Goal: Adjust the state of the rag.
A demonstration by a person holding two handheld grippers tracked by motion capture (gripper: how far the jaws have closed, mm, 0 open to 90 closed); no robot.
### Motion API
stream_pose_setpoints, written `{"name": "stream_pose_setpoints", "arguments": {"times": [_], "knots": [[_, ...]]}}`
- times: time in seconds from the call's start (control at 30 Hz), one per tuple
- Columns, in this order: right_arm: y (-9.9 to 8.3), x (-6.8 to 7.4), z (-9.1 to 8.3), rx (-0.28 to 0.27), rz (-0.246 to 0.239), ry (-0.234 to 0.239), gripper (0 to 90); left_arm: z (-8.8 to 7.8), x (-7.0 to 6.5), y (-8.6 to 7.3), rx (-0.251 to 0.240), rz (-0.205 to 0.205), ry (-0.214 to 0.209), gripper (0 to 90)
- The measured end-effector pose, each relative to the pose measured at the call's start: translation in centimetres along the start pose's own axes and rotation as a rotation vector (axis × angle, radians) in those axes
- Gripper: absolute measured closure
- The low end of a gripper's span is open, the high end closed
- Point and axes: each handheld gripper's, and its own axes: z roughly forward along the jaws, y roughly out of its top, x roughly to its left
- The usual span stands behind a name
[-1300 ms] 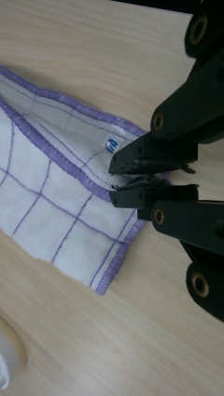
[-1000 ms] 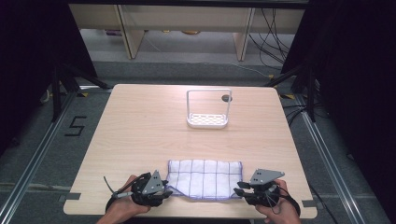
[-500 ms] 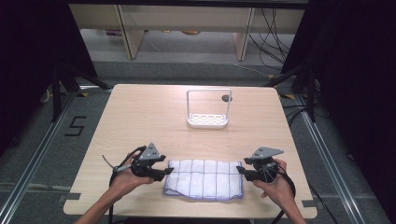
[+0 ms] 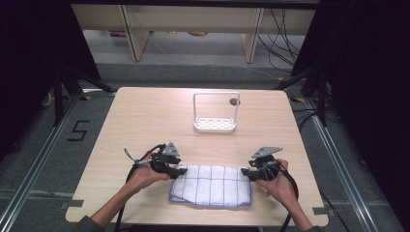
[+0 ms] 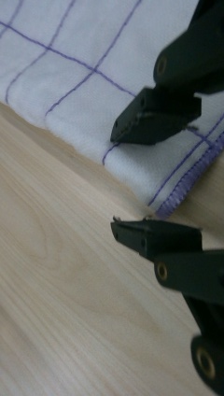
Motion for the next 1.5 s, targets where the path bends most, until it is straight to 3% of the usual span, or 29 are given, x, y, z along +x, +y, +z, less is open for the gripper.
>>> {"name": "stream_pose_setpoints", "arguments": {"times": [0.07,0.13,0.2,0.23,0.37,0.43,0.63,0.73,0.93,0.97,1.1,1.2,1.27,1.33,1.4,1.43,1.47,1.5], "knots": [[0.0,0.1,0.6,0.001,-0.016,-0.022,54.1,0.2,0.0,-0.1,-0.016,-0.003,-0.007,65.5],[-0.1,0.0,1.2,0.01,-0.02,-0.03,55.3,0.0,-0.2,0.0,-0.002,0.011,-0.004,67.7],[-0.1,-0.2,1.1,0.025,-0.017,-0.016,57.2,-0.1,-0.2,0.0,0.004,0.017,-0.007,70.5],[-0.1,-0.3,1.0,0.023,-0.022,0.01,62.7,-0.1,0.0,-0.1,-0.001,0.008,-0.011,71.5],[-0.2,-0.3,1.2,0.007,-0.014,0.019,68.0,-0.1,0.3,-0.3,-0.007,-0.026,-0.022,75.6],[-0.2,-0.4,1.3,-0.003,-0.021,0.055,79.2,-0.1,0.5,-0.4,-0.006,-0.012,-0.028,77.3],[0.0,-0.5,1.2,0.012,-0.033,0.064,84.0,-0.4,0.0,-0.6,-0.001,-0.019,-0.024,82.2],[0.5,-0.6,1.2,0.002,-0.04,0.06,84.4,-0.8,-0.4,-1.0,0.004,0.008,-0.027,82.4],[3.1,-1.3,1.7,-0.014,-0.044,0.06,84.4,-1.7,-1.9,-2.0,0.013,0.041,-0.027,82.3],[4.2,-1.8,2.3,-0.004,-0.054,0.068,84.4,-1.7,-2.6,-2.4,-0.028,0.004,-0.026,82.4],[5.7,-2.1,3.6,0.006,-0.016,0.091,84.3,-2.2,-3.7,-3.0,-0.029,0.002,-0.037,82.4],[6.5,-2.5,4.4,-0.002,-0.06,0.089,84.3,-2.3,-4.2,-3.1,-0.038,0.004,-0.033,82.4],[7.8,-2.3,4.9,0.031,-0.052,0.103,84.3,-2.4,-4.9,-3.2,-0.042,0.013,-0.041,82.4],[8.6,-2.3,5.6,0.027,-0.066,0.118,84.3,-2.4,-6.0,-3.3,-0.035,0.054,-0.028,82.2],[9.0,-2.4,5.6,0.046,-0.075,0.118,84.3,-2.5,-6.3,-3.3,-0.031,0.057,-0.027,82.2],[9.4,-2.3,5.9,0.061,-0.053,0.109,84.3,-2.5,-6.6,-3.2,-0.045,0.061,-0.041,82.2],[10.2,-2.4,6.4,0.062,-0.117,0.124,84.2,-2.4,-7.1,-3.1,-0.045,0.075,-0.039,82.2],[10.2,-2.4,6.4,0.062,-0.117,0.124,84.2,-2.4,-7.1,-3.1,-0.045,0.075,-0.039,82.2]]}}
